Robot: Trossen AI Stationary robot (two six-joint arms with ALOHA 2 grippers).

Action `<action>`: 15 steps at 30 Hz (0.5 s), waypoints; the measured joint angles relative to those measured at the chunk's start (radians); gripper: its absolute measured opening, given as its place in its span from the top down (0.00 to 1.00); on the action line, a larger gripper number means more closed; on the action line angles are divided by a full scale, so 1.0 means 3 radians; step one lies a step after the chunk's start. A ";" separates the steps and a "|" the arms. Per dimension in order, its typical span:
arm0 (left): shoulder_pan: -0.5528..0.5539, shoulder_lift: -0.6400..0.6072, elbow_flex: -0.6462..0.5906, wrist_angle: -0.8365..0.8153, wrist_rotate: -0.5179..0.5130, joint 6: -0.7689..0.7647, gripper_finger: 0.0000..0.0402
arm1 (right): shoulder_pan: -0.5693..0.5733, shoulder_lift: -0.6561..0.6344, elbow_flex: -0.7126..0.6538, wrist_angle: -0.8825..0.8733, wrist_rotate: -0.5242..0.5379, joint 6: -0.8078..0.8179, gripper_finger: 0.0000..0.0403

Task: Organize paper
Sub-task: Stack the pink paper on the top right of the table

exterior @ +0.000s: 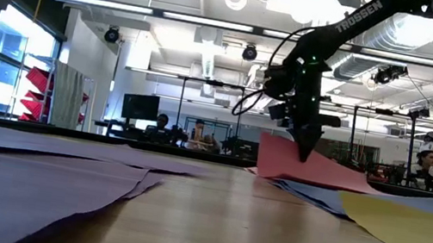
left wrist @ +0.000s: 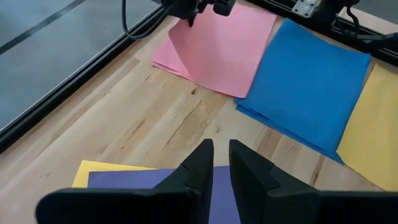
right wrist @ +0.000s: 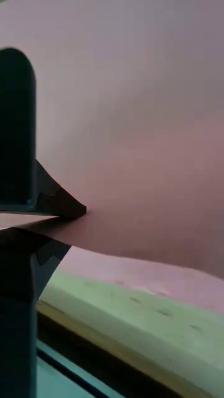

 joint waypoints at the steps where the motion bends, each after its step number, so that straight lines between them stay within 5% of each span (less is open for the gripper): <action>1: 0.0000 0.0000 0.0000 0.0000 0.0000 0.0001 0.92 | 0.0000 0.0000 0.0000 0.0034 0.0044 0.0048 1.00; 6: 0.0000 0.0000 0.0000 0.0000 0.0019 0.0001 0.92 | -0.0006 0.0000 0.0000 0.0148 0.0253 0.0191 0.96; 15: 0.0000 0.0000 0.0000 0.0000 0.0029 0.0000 0.92 | 0.0001 0.0000 0.0000 0.0154 0.0619 0.0135 0.65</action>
